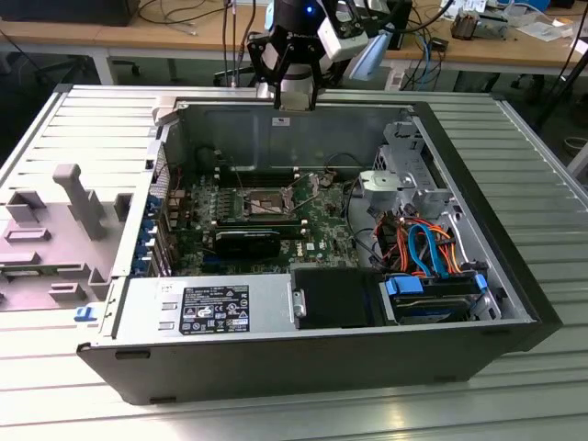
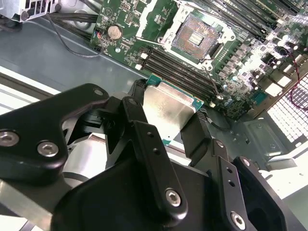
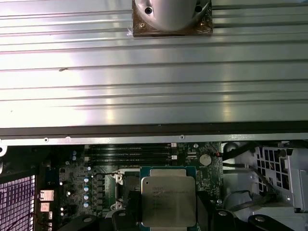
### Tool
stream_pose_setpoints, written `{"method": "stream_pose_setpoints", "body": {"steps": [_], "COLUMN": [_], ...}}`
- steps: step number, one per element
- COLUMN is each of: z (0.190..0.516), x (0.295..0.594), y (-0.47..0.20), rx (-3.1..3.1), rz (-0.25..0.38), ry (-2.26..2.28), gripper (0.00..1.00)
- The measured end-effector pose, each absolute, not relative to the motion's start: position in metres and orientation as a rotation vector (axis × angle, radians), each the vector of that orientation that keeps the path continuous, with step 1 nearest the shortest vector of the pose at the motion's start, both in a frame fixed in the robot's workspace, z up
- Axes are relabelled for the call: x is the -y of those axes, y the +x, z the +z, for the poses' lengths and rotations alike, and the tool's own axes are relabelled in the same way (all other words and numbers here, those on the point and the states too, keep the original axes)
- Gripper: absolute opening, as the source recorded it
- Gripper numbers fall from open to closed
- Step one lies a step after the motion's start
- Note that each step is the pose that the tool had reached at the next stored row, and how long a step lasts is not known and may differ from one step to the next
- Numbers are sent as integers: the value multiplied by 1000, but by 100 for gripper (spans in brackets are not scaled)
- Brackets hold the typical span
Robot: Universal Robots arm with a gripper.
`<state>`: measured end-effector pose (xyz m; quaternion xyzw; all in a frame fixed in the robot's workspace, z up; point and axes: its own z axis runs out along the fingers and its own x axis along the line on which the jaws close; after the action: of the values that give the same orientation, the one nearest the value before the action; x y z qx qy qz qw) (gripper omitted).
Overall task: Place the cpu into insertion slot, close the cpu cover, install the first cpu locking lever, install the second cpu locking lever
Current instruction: 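Place the cpu into insertion slot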
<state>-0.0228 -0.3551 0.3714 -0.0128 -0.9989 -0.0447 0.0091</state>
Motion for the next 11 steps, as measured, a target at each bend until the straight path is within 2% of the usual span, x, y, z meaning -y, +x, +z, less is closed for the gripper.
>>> {"method": "stream_pose_setpoints", "body": {"steps": [11], "z": [364], "x": [355], "y": [-23], "rx": [3120], "rz": [-140], "ry": [-40], "gripper": [55]}}
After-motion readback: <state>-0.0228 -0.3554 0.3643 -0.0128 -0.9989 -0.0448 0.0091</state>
